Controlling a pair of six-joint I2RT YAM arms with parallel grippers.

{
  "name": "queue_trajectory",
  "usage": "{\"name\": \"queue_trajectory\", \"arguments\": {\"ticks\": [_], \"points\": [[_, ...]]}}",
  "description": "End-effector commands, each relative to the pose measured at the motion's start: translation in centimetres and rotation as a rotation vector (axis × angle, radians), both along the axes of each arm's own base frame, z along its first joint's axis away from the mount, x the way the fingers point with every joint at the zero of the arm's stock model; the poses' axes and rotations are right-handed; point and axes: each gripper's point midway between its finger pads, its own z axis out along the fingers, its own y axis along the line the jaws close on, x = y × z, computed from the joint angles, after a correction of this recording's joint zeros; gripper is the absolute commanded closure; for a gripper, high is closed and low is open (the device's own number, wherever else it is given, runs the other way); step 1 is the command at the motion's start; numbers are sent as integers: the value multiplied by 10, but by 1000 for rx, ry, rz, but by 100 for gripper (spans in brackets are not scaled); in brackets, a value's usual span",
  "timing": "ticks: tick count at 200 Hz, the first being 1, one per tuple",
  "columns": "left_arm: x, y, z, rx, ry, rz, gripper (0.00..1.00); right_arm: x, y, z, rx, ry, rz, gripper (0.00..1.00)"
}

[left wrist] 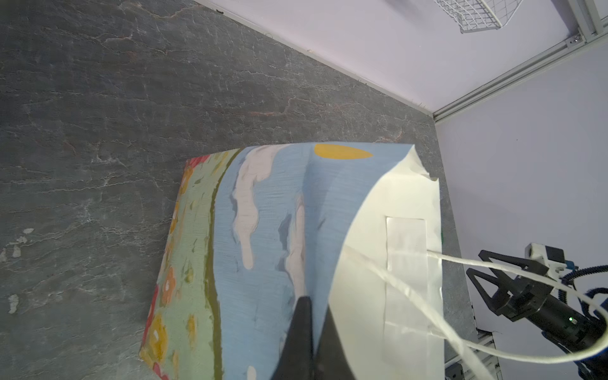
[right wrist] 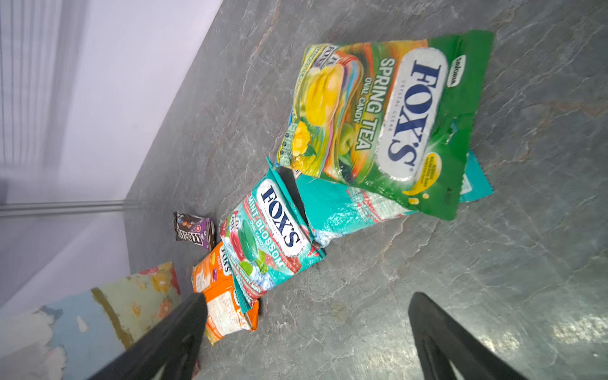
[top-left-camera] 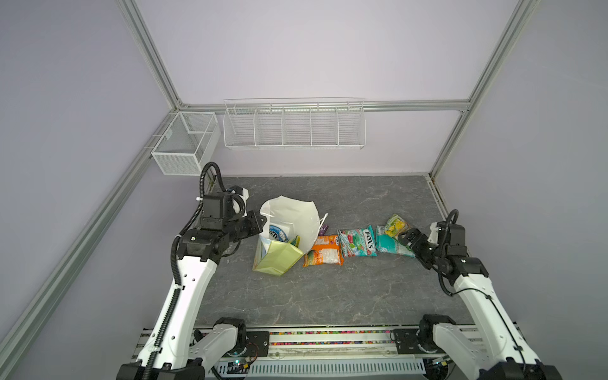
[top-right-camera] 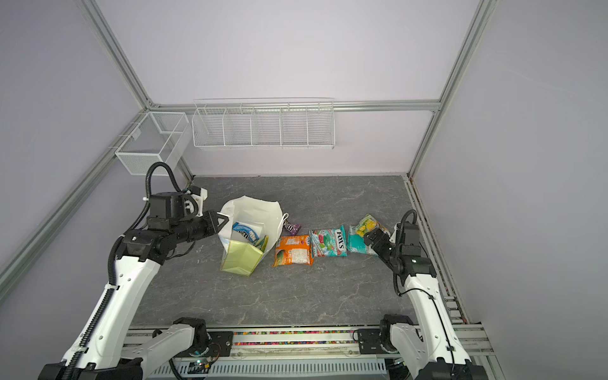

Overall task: Place the snacks into the paper bag
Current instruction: Pick up the snack.

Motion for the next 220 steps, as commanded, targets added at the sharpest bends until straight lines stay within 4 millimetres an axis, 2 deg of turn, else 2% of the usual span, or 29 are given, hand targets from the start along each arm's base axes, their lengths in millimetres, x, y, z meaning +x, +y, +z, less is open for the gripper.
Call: {"name": "queue_trajectory", "arguments": {"ticks": [1,48,113,183,220], "points": [[0,-5,16,-29,-61,-18,100,4,-3,1,133,-56,-30,2],[0,-5,16,-31,-60,-18,100,3,-31,-19,270,-65,-151,3],[1,-6,17,-35,-60,-19,100,3,-52,-34,330,-101,-224,4],[2,-5,17,-32,-58,-17,100,15,-58,-41,403,-162,-208,5],[2,-5,16,-32,-57,-18,100,21,-59,-52,445,-157,-203,6]]}}
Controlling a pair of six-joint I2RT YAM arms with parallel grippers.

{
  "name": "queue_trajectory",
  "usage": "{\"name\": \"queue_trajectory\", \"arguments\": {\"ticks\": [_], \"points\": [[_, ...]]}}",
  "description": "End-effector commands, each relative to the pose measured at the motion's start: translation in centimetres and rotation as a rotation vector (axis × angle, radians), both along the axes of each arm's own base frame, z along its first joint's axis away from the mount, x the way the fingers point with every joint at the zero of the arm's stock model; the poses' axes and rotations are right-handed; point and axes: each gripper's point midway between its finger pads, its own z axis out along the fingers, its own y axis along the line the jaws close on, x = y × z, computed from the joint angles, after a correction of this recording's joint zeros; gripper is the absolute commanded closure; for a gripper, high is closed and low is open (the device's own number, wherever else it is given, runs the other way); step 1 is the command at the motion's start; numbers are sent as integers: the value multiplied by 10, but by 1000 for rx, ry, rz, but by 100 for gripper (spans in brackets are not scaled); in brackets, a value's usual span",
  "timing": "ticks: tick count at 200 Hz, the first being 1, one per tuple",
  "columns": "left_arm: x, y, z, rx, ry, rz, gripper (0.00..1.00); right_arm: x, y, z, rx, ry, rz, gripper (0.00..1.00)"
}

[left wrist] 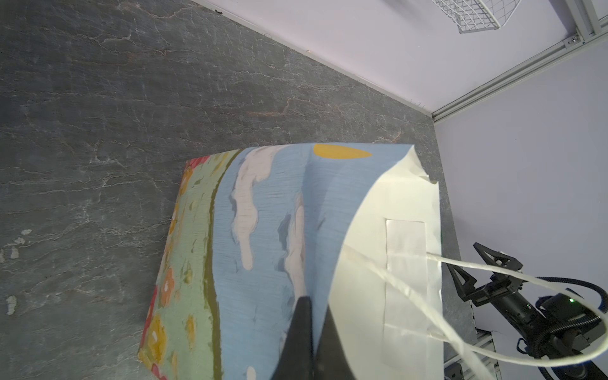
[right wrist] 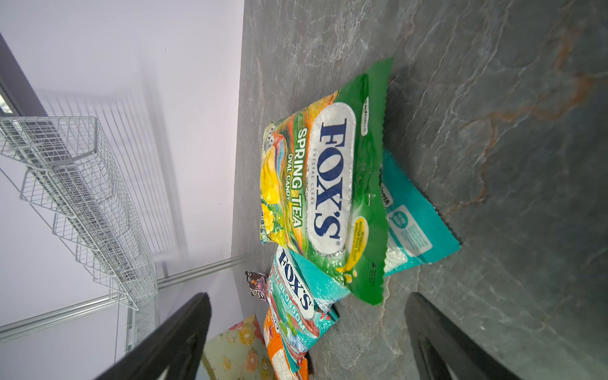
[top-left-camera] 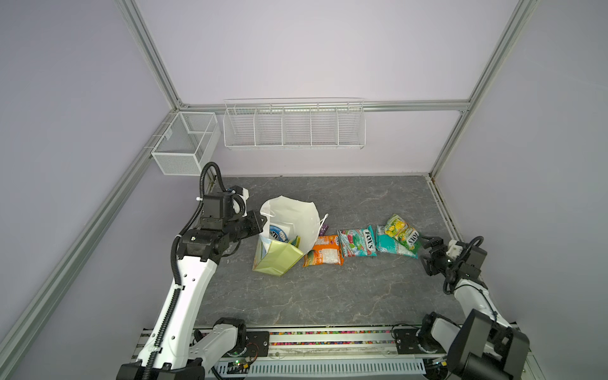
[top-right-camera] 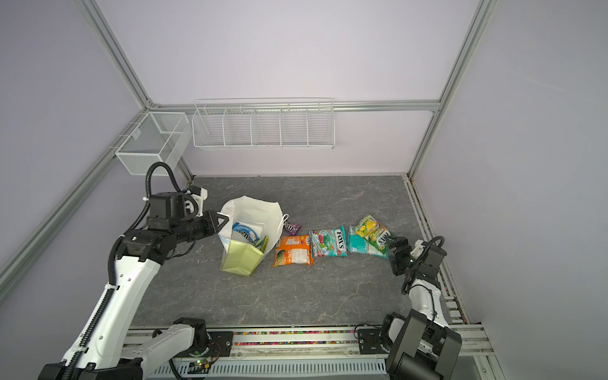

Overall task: Place the snacks into the paper bag
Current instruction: Pick up the snack.

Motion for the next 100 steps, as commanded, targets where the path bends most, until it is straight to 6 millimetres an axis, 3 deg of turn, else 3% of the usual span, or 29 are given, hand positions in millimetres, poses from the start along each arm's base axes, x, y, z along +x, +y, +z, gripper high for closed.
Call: {"name": "queue_trajectory", "arguments": {"ticks": [1,77,100], "points": [[2,-5,15,-30,-54,-16,100,6,0,0,37,-47,9,6],[2,-5,14,-29,-52,-17,100,24,-6,-19,99,-78,12,13],[2,-6,14,-30,-52,-17,100,29,-7,-23,115,-92,13,21]]}}
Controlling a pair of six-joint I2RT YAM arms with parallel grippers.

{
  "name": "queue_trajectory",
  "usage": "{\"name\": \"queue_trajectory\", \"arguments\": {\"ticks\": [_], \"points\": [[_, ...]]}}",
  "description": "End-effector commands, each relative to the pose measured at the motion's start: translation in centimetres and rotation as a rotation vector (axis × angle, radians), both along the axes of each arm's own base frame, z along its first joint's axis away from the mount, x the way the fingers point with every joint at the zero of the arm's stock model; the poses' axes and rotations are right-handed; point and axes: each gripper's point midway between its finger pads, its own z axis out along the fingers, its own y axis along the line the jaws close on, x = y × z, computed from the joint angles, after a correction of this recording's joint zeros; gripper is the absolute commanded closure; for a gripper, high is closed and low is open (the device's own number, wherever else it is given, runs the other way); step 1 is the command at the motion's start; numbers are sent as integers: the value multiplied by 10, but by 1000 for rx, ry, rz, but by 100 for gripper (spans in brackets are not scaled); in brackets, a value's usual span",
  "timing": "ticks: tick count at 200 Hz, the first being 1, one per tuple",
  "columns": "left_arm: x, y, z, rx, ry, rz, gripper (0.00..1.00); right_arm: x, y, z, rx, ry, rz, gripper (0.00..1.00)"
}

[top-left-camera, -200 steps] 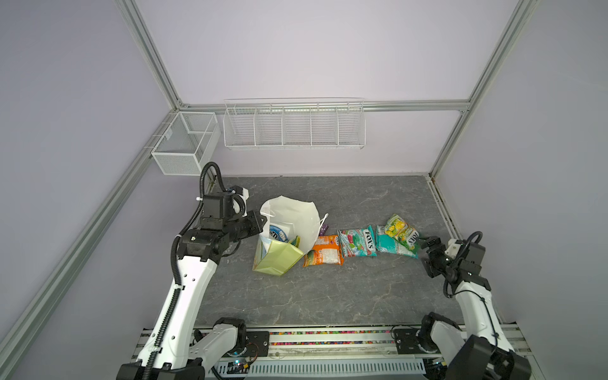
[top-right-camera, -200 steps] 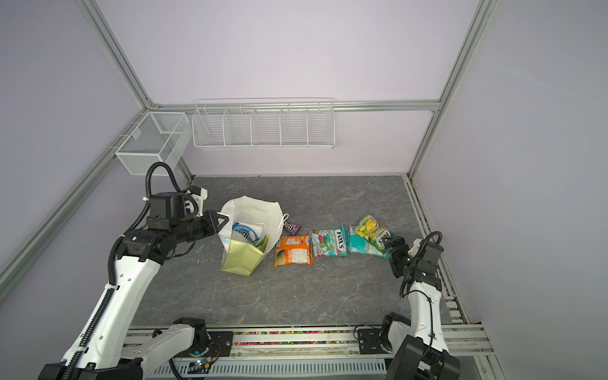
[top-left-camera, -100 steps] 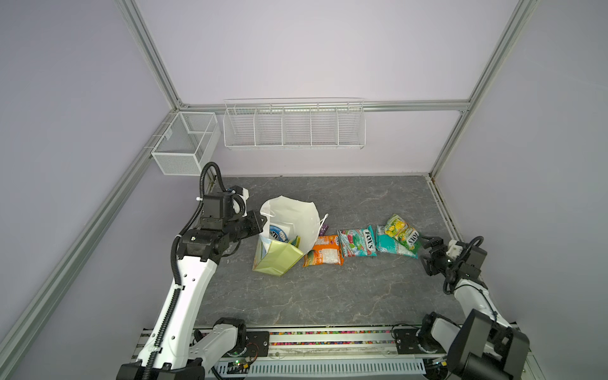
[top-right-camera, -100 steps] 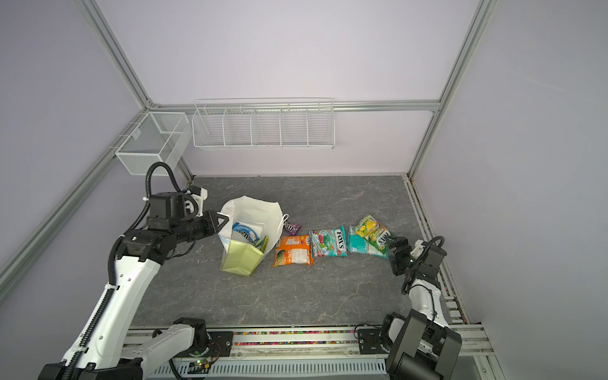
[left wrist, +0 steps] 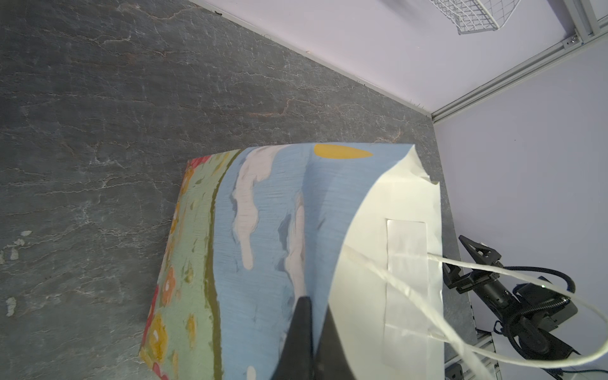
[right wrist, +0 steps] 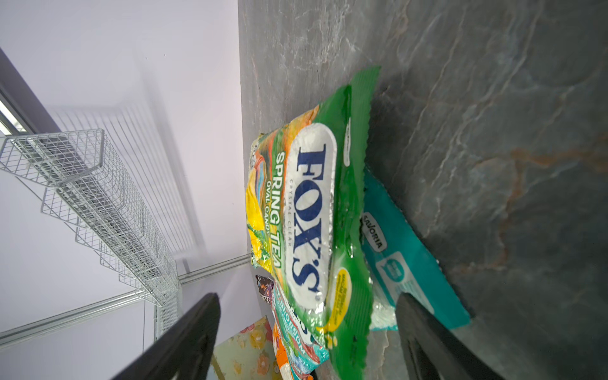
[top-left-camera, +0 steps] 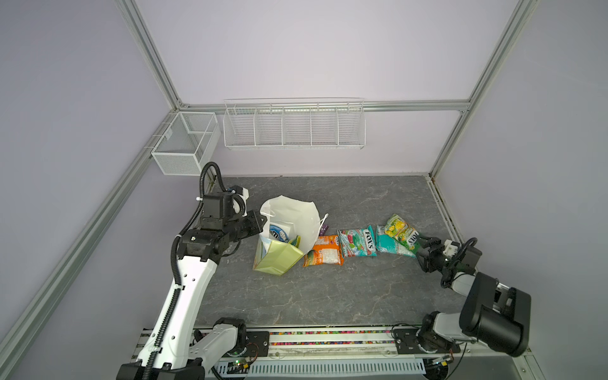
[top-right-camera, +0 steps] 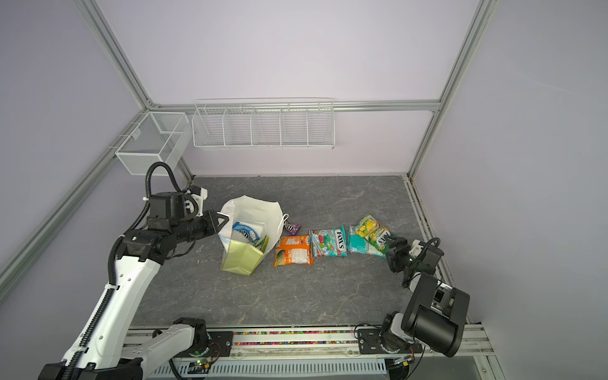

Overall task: Place the snacks into the paper bag
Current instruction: Pick up the snack.

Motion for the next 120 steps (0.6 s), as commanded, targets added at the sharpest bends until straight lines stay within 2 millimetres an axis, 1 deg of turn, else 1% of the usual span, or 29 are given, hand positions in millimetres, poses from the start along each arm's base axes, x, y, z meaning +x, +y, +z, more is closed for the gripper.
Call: {"name": "queue_trajectory", "arguments": {"ticks": [1,21,43,81,112,120], "points": [[2,-6,14,-29,-48,-17,100,7,-2,5,16,-61,0,21],[2,-5,14,-30,-49,-15,100,9,-3,0,25,-62,0,26],[3,-5,13,-31,-46,-14,100,13,-4,-5,38,-74,0,35],[3,-5,14,-29,-48,-13,100,19,-4,-12,86,-108,-9,42],[2,-5,14,-26,-46,-11,100,26,-6,-14,147,-180,-28,51],[1,-5,14,-25,-46,-11,100,27,-4,-22,183,-164,-26,54]]}}
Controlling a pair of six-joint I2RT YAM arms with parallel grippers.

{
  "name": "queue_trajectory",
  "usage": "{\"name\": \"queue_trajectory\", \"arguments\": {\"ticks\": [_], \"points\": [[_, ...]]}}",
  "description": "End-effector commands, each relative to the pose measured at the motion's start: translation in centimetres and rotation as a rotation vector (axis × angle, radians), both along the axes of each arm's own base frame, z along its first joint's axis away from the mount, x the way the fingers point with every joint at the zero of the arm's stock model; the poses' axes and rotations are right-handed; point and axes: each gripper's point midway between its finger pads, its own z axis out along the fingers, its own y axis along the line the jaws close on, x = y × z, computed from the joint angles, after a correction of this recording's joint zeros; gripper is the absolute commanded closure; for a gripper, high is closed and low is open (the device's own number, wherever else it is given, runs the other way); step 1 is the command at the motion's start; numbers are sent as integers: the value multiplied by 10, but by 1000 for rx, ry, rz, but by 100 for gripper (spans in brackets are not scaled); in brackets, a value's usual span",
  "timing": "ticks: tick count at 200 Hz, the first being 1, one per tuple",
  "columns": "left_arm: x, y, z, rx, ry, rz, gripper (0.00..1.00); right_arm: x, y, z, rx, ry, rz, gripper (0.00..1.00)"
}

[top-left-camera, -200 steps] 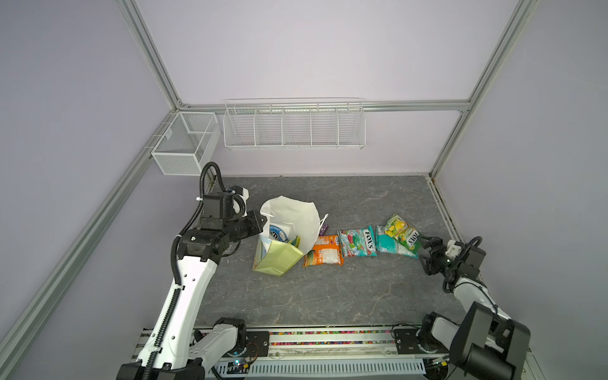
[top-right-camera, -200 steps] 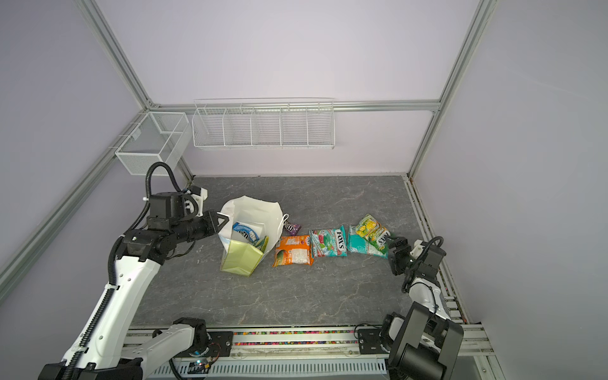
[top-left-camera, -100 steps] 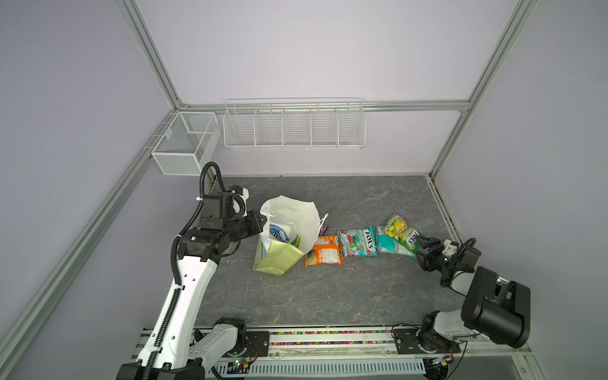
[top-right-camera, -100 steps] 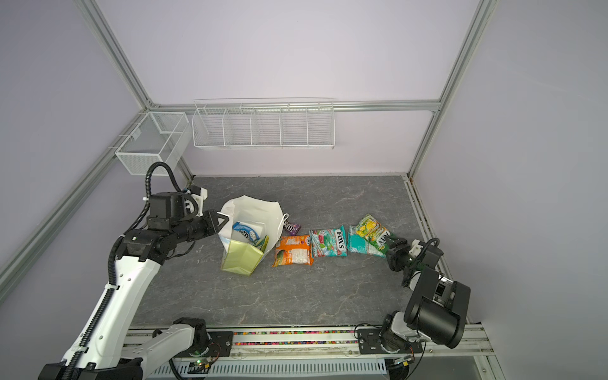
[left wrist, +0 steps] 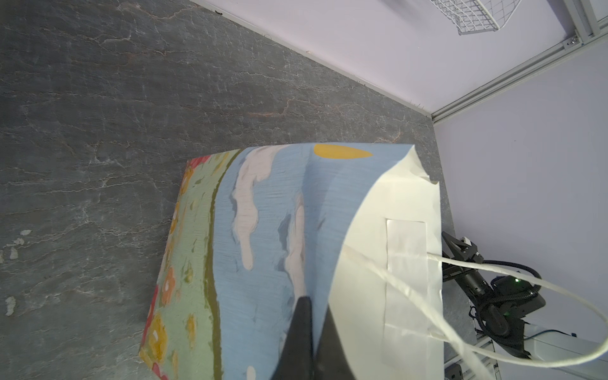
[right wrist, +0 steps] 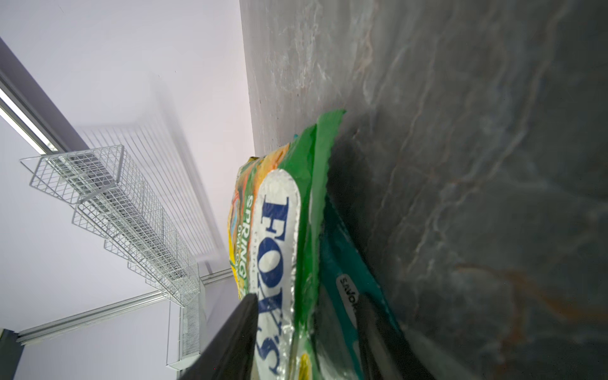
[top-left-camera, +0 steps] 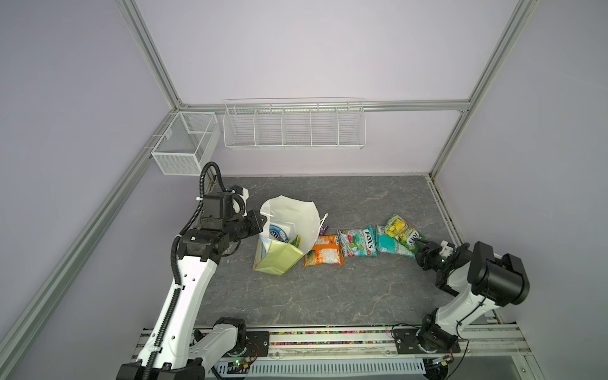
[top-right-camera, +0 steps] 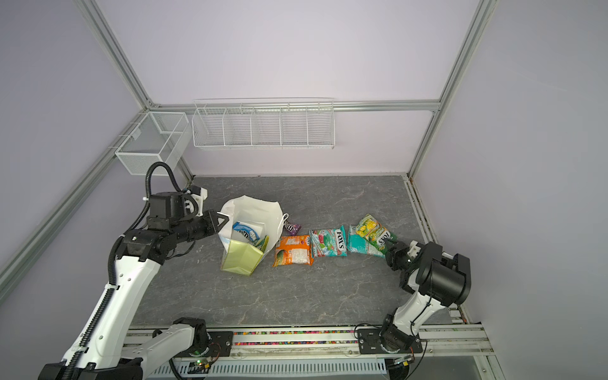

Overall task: Place the snacks into the paper bag
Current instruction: Pick up the snack.

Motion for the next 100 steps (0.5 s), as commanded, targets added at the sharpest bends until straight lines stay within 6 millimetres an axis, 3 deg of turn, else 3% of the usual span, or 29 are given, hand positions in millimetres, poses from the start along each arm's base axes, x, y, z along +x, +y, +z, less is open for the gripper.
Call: {"name": "queue_trajectory", "arguments": {"ticks": [1,29,48,78,100], "points": [[1,-4,14,-25,-47,-12,100,5,1,7,72,-79,-8,54],[1,-3,14,-20,-46,-9,100,2,7,-10,55,-47,5,56],[0,-3,15,-17,-48,-7,100,2,7,-6,38,-60,4,61],[1,-3,16,-20,-49,-9,100,5,6,3,33,-83,4,78],[1,-3,16,-21,-48,-8,100,5,6,6,32,-90,7,84]]}}
